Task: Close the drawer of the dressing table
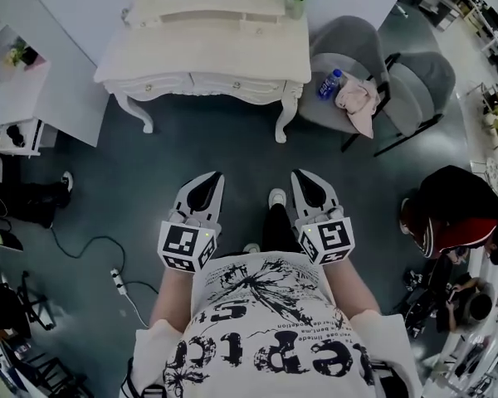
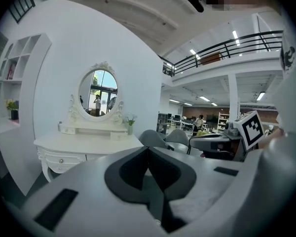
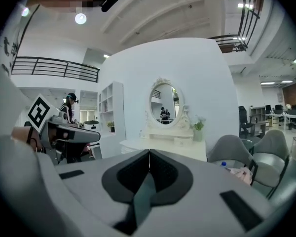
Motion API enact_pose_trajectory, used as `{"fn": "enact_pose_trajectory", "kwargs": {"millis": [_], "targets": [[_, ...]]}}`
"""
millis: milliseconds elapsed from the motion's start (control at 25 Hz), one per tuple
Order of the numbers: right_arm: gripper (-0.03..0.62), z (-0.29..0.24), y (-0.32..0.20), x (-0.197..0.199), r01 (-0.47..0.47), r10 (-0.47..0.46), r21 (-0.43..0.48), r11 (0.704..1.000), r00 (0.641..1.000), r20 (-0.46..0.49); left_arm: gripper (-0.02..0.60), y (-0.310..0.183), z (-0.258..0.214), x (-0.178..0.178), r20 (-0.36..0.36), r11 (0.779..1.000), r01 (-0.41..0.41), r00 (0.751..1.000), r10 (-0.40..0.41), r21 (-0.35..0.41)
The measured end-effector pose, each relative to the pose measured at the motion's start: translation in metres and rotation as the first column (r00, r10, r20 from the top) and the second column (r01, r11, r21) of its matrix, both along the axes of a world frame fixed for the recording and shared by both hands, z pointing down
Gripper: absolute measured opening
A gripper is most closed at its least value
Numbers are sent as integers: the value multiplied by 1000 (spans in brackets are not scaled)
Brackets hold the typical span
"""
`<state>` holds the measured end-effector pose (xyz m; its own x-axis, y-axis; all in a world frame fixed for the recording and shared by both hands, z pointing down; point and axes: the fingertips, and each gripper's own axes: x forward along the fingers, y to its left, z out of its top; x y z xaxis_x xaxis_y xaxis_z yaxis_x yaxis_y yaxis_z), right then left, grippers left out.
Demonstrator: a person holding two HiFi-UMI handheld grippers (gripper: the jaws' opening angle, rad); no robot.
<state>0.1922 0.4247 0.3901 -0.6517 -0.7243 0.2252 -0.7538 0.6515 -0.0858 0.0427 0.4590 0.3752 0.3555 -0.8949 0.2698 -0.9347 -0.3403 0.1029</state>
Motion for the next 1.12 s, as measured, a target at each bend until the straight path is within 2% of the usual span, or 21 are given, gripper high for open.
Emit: {"fn": "enact_pose_trajectory", "kwargs": {"millis": [160, 320, 720, 960, 1120], "targets": [[17, 3, -52, -4, 41, -40, -18, 999, 998, 44, 20, -40, -1, -1, 24, 999, 33, 999, -33, 7], [17, -4, -115, -9, 80, -80, 2, 997, 996, 42, 19, -91, -7, -4, 32, 997, 81, 996, -82, 18], [17, -15, -257, -4, 171, -171, 23, 985, 985, 10, 18, -232, -14, 2, -10, 984, 173, 985, -172, 51], [17, -2, -313, 0, 159, -159, -15, 987, 987, -5, 20, -281, 0, 8, -22, 988, 154, 988, -154, 5], [17, 8, -349, -14, 132, -132, -29, 991, 991, -5, 20, -319, 10, -6, -27, 991, 135, 991, -135, -3]]}}
